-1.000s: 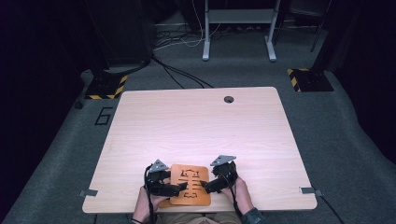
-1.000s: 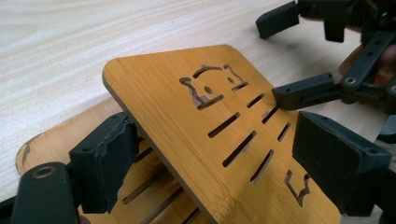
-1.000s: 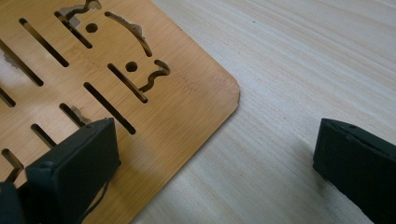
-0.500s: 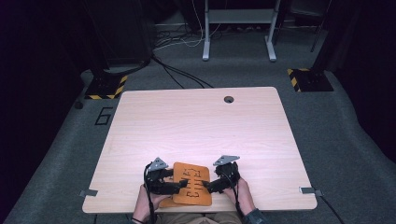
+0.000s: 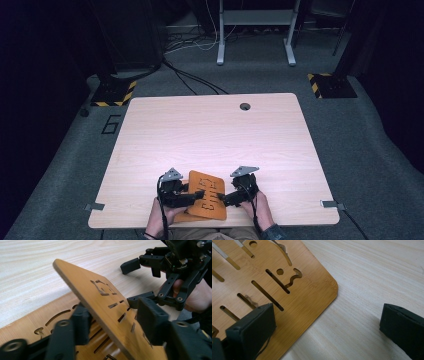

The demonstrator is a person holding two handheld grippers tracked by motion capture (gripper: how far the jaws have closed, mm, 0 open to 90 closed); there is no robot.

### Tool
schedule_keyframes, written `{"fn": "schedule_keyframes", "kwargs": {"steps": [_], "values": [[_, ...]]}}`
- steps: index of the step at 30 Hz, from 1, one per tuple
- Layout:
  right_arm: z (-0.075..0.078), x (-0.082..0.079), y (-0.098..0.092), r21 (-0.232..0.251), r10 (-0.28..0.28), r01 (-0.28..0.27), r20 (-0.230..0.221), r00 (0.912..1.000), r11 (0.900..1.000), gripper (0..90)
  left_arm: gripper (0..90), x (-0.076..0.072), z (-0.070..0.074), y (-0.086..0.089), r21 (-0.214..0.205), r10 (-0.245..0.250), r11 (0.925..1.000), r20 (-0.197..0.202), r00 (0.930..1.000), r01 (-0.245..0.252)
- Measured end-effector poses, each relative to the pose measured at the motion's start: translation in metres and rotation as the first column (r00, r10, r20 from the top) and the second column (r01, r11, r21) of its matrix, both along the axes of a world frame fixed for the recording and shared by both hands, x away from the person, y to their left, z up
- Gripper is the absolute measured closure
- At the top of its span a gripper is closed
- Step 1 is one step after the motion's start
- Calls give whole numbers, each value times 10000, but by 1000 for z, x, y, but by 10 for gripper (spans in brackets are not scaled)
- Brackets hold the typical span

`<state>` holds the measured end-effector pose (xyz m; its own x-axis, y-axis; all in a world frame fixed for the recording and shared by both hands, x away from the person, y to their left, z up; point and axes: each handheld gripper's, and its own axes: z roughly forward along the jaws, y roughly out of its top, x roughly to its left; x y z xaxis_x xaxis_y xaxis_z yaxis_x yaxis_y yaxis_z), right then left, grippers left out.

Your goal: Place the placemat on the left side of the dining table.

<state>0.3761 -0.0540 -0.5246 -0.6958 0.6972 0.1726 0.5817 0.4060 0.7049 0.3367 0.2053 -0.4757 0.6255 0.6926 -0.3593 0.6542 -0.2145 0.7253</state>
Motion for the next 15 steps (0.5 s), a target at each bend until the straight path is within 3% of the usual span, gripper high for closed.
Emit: {"fn": "schedule_keyframes", "kwargs": {"steps": [6, 15], "values": [[0, -2, -1, 41, -96, 97, -40, 9999, 9999, 0, 624, 1, -3, 2, -291, 199, 9994, -342, 9992, -209], [0, -5, -3, 45, -213, 213, 182, 9996, 9998, 0, 676, 5, -9, 5, -990, 265, 9945, -787, 9965, -343]]}}
